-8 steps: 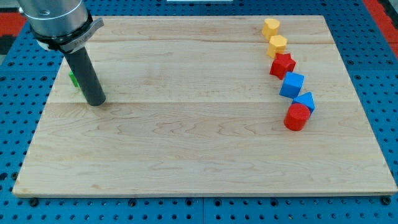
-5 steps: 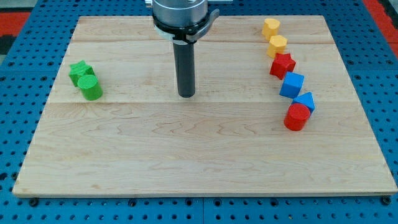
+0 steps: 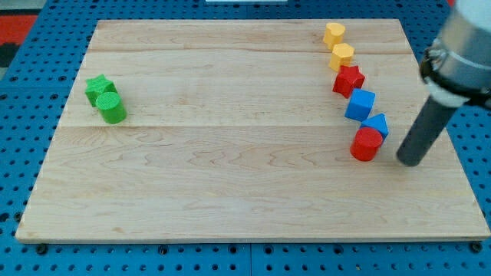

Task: Push the red circle to the bottom center

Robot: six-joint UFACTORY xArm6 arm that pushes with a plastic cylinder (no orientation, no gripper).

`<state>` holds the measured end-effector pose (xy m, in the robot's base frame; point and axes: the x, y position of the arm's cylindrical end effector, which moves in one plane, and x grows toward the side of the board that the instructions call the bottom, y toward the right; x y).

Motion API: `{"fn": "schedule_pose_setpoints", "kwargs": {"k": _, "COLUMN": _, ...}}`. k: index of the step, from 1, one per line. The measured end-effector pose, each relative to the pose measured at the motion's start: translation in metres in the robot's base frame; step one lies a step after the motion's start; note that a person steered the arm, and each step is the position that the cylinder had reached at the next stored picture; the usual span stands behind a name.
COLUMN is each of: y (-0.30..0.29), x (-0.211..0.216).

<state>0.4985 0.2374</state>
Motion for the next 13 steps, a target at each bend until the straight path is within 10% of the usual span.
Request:
{"fn": "schedule_pose_setpoints", "kwargs": {"k": 7, "y": -0.218, "x": -0.042}}
{"fn": "schedule_pose_setpoints", "kwargs": {"k": 13, "y": -0.103, "x": 0.067}}
